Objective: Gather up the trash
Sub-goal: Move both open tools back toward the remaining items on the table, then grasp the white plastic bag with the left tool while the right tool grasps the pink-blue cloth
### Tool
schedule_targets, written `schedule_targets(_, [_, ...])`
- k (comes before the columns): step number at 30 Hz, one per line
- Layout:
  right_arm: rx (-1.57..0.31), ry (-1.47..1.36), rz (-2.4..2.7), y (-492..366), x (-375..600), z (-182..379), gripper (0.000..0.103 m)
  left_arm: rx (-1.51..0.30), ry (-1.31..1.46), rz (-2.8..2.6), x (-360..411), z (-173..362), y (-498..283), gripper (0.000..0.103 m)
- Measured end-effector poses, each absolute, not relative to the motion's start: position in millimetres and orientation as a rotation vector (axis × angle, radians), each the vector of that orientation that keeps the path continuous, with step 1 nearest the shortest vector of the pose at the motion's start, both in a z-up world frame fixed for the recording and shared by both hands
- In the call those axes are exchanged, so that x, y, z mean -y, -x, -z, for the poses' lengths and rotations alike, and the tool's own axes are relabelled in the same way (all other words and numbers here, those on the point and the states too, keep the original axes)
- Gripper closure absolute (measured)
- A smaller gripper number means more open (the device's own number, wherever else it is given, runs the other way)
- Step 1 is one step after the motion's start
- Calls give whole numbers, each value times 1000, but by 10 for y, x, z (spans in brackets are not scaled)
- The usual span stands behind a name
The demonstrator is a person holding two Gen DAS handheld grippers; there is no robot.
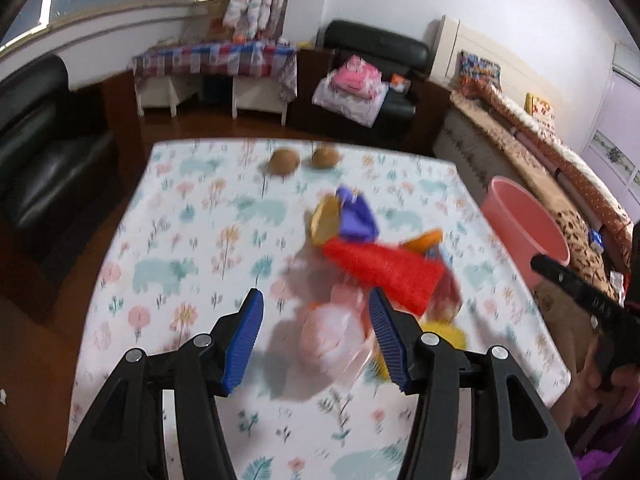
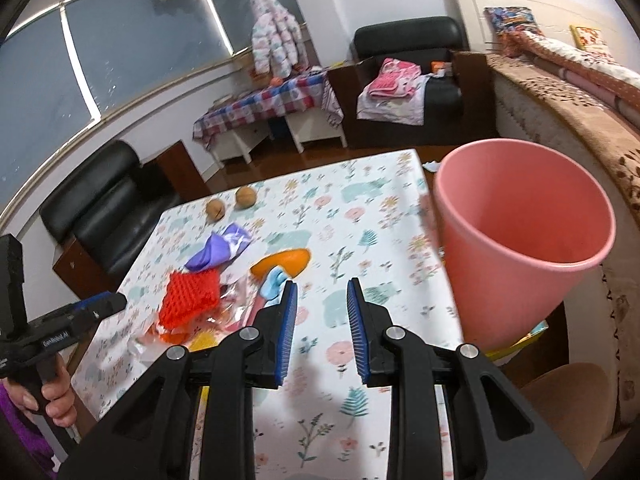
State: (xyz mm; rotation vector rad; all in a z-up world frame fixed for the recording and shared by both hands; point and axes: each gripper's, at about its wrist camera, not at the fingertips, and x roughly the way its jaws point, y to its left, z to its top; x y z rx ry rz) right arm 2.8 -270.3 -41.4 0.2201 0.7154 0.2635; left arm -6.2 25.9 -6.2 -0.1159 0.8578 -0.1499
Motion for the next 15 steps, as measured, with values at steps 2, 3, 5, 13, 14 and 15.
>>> schedule_targets(2, [-727, -207, -283, -37, 2643, 438, 77, -889, 123, 169, -252, 145, 68, 49])
schedule_targets(3, [-731, -201, -290, -52, 2607, 445, 77, -897, 127, 178, -235, 171, 60, 49])
schedule_targets(5, [-743, -190, -307, -60, 2551, 465, 77, -916, 134, 197, -217, 238, 50, 49])
schedule_targets(13, [-783, -177, -328, -117, 2455, 541, 77, -959, 146, 235, -132, 408, -28, 60])
schedule_targets(14, [-789, -177, -330, -124, 2448, 553, 77, -955, 146, 249, -133, 398, -30, 64])
schedule_targets(15, [-796, -178, -334, -139, 2437, 566, 77, -951, 139, 252, -126, 390, -26, 65])
